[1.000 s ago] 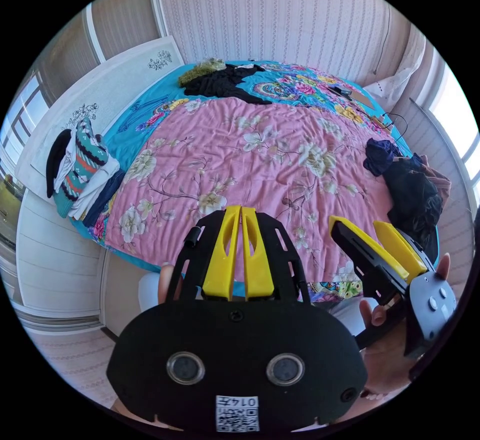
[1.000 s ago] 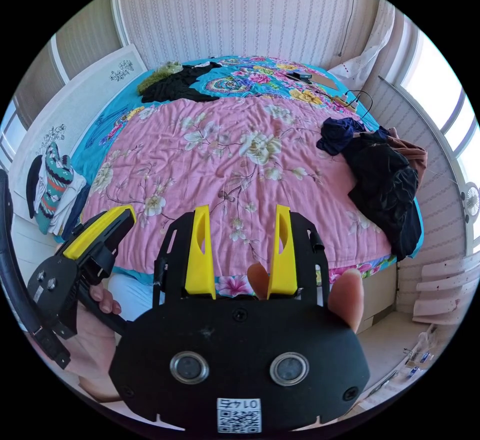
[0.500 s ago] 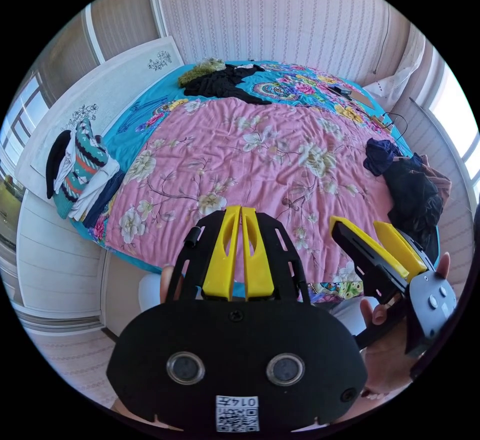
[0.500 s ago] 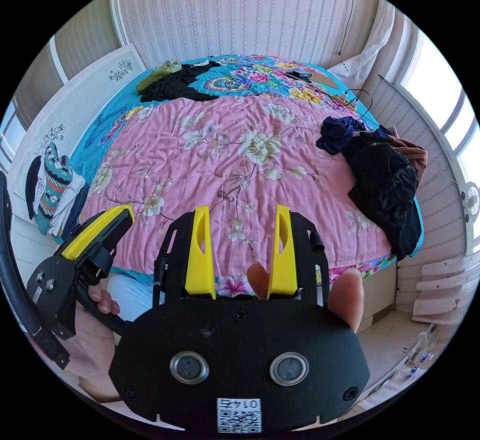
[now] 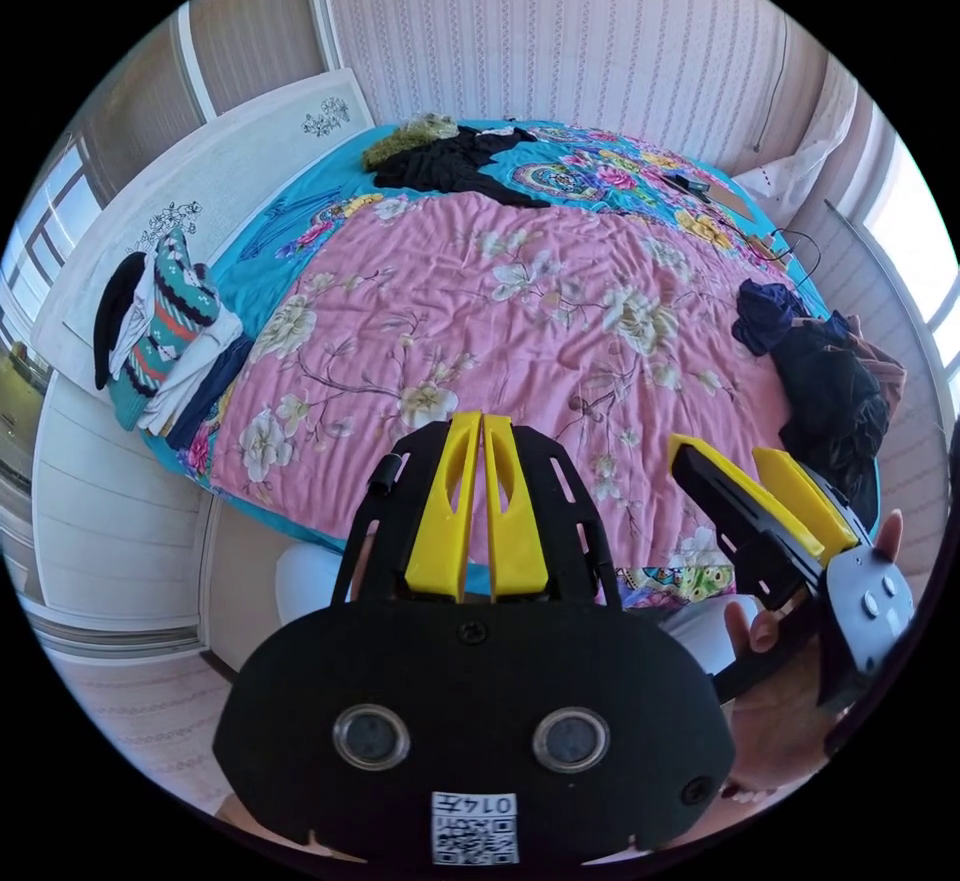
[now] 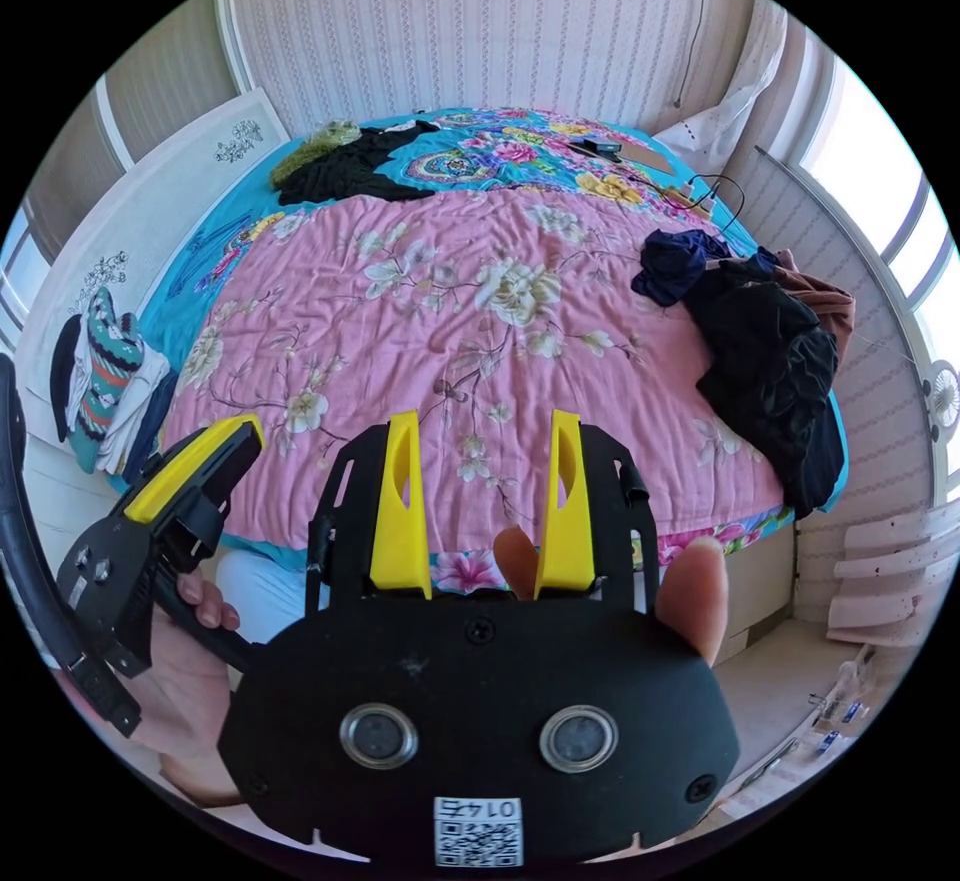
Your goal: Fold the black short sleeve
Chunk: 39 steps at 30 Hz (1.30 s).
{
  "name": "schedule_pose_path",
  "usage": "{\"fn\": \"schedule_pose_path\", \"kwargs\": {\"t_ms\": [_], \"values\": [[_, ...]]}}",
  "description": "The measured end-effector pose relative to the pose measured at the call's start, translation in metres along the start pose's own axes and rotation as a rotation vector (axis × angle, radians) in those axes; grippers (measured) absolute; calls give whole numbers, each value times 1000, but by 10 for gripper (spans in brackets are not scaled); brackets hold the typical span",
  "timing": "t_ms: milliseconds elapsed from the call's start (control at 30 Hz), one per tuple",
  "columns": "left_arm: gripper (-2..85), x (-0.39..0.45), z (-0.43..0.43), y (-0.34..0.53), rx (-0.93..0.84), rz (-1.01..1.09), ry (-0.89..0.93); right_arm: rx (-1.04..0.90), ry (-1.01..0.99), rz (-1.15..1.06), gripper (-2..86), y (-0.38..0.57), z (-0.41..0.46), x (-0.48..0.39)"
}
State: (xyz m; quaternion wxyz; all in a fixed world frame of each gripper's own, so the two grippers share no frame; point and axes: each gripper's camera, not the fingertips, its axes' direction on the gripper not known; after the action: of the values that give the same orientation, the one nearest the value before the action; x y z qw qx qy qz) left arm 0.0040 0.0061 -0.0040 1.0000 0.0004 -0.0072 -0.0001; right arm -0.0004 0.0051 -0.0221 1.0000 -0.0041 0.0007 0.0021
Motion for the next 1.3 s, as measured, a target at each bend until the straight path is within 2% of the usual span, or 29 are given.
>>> {"fn": "schedule_pose_path", "kwargs": {"t_ms": [1300], "values": [[-6, 13, 4, 5, -8, 10, -20, -19, 1, 15, 175, 2, 2, 1]]}}
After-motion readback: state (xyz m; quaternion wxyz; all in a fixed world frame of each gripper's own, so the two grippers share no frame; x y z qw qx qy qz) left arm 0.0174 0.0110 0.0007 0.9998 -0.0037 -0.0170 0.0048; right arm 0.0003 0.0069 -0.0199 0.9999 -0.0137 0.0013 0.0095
